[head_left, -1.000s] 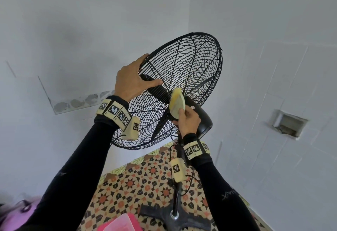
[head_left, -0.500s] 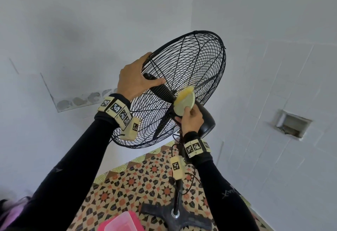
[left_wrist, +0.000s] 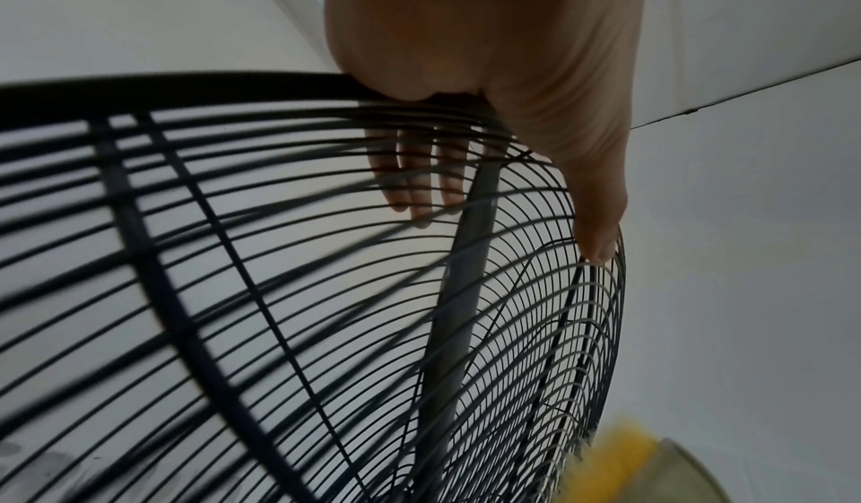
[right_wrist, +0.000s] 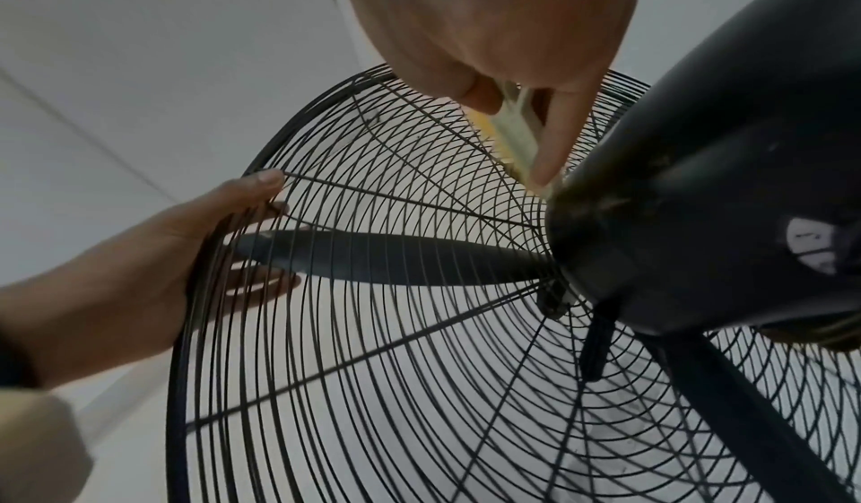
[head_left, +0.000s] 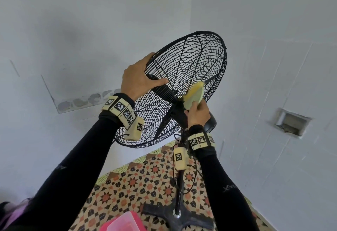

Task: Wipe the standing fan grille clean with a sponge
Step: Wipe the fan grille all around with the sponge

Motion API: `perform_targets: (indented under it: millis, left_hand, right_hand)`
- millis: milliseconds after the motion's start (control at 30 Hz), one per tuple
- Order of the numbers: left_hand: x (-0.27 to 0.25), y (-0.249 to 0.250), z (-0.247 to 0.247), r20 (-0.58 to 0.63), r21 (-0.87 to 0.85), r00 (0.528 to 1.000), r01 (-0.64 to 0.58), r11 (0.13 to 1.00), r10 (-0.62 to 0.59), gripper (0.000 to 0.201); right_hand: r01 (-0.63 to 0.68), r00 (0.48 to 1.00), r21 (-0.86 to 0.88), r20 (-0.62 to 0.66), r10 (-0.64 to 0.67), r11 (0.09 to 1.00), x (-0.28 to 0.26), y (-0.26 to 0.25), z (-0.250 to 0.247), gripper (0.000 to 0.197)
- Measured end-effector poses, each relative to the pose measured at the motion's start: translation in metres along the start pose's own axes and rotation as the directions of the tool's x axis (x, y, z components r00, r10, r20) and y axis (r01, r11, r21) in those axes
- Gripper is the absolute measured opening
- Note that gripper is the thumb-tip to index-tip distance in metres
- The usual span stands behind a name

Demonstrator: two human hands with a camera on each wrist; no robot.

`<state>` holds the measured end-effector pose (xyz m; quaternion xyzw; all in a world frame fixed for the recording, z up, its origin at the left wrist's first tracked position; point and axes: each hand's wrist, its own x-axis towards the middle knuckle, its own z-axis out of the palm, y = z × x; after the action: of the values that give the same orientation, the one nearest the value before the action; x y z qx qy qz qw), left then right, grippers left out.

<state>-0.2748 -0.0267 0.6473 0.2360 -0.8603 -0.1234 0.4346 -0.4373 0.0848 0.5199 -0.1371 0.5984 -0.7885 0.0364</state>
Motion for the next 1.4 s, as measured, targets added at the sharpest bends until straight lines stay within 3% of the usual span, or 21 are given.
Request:
perform_targets:
  millis: [67,233,433,633,700,767,867,1000,1133,1200,1300,1400]
  left_hand:
    - [0.001,-0.001,0.0,-0.001,-0.006,1.0,0.009,1.0,-0.009,0.107]
    - [0.0,-0.008,-0.002,-0.002,-0.023,1.0,0.03,0.999,-0.03,0.108]
    - [0.003,-0.001,0.002,0.015,-0.026,1.0,0.012,1.0,-0.011,0.107]
    - [0.002,-0.015,-0.008,0.088,-0.042,0.996,0.004,0.999,0.0,0.111]
    - [0.001,-0.02,-0.011,0.154,-0.058,0.988,-0.009,0.998,0.018,0.117]
    - [0.0,-0.022,-0.009,0.167,-0.061,0.986,-0.012,0.998,0.022,0.118]
    - [-0.001,-0.024,-0.007,0.141,-0.067,0.99,-0.002,0.998,0.011,0.115]
    - [-0.005,-0.027,-0.006,0.119,-0.067,0.993,0.002,0.998,0.006,0.112]
    - [-0.003,-0.025,-0.003,0.119,-0.042,0.993,0.003,0.999,0.002,0.111]
    - [-0.003,-0.025,-0.003,0.117,-0.025,0.993,0.005,1.0,-0.002,0.11]
    - [-0.003,-0.026,-0.003,0.121,-0.021,0.993,0.013,1.0,-0.01,0.11]
    - [-0.003,-0.028,-0.001,0.122,-0.031,0.992,0.014,0.999,-0.01,0.111]
  right_hand:
    - [0.024,0.999,-0.016,0.021,-0.023,1.0,-0.004,-0.005,0.009,0.033]
    - [-0.081,0.966,0.007,0.247,0.076,0.997,-0.011,0.003,0.001,0.039]
    - [-0.056,0.994,0.011,0.092,0.054,0.998,-0.011,-0.004,-0.002,0.035]
    - [-0.079,0.959,-0.099,0.265,0.103,0.992,-0.029,-0.013,-0.006,0.039]
    - [-0.023,0.97,-0.1,0.238,0.046,0.995,-0.034,-0.027,-0.014,0.035]
    - [0.142,0.974,-0.109,0.195,-0.119,0.984,-0.04,-0.05,-0.017,0.037]
    - [0.462,0.883,-0.213,0.197,-0.425,0.861,-0.052,-0.091,-0.018,0.048]
    - [0.624,0.781,-0.199,0.147,-0.607,0.755,-0.07,-0.131,-0.015,0.032]
    - [0.797,0.598,-0.192,0.124,-0.792,0.572,-0.079,-0.151,-0.007,0.023]
    - [0.868,0.496,-0.147,0.221,-0.84,0.474,-0.079,-0.159,0.001,0.02]
    - [0.939,0.343,-0.175,0.482,-0.807,0.294,-0.073,-0.161,0.015,0.021]
    - [0.951,0.286,-0.266,0.556,-0.78,0.16,-0.069,-0.152,0.011,0.021]
